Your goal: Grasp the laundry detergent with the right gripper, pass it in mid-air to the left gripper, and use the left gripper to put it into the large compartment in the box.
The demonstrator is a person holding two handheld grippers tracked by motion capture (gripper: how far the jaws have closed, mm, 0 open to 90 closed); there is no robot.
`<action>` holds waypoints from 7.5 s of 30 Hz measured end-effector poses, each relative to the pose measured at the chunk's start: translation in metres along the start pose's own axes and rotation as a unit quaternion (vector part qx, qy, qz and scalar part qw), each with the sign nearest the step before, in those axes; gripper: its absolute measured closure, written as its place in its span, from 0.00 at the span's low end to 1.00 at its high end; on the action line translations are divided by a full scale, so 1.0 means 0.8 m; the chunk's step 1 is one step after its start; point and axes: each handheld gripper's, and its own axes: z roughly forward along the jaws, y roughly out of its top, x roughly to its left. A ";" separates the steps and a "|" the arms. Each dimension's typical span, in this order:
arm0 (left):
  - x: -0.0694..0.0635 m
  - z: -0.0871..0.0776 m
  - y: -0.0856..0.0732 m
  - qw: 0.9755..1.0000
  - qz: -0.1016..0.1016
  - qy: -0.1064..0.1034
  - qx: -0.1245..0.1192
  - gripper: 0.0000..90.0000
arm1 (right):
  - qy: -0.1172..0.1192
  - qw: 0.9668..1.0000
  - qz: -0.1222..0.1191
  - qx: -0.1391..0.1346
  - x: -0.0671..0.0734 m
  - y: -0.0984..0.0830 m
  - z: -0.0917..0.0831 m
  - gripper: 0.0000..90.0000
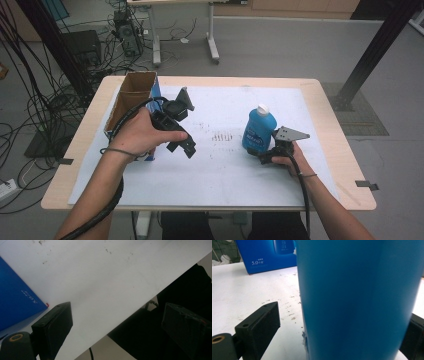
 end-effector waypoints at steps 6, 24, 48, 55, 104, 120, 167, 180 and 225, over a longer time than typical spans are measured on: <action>-0.001 0.001 0.003 1.000 0.003 0.000 0.001 0.11 | -0.002 1.000 0.002 -0.003 0.000 0.000 0.000 0.06; -0.003 0.003 0.004 1.000 0.006 -0.001 0.001 0.11 | -0.001 1.000 0.000 -0.005 0.000 -0.001 -0.001 0.04; -0.007 0.002 0.007 1.000 0.007 0.001 0.001 0.11 | -0.004 1.000 -0.001 -0.004 0.001 -0.001 -0.001 0.04; -0.008 0.002 0.007 1.000 0.009 0.002 0.001 0.11 | -0.005 1.000 -0.002 -0.003 0.001 -0.001 -0.001 0.05; -0.004 0.004 0.003 1.000 0.007 -0.002 -0.001 0.11 | -0.022 1.000 -0.013 0.006 0.005 0.000 0.001 0.28; -0.005 0.003 0.004 1.000 0.009 0.000 0.000 0.11 | -0.031 0.999 -0.004 0.012 0.004 0.001 0.003 0.40; -0.012 0.005 0.012 1.000 0.019 0.002 0.005 0.11 | -0.035 0.999 0.002 0.010 0.003 0.000 0.002 0.44; -0.014 0.006 0.013 1.000 0.019 0.000 0.004 0.11 | -0.034 0.999 0.003 0.010 0.003 0.000 0.002 0.44; -0.017 0.003 0.011 1.000 0.020 0.000 -0.001 0.11 | -0.034 0.999 0.003 0.010 0.003 -0.001 0.002 0.45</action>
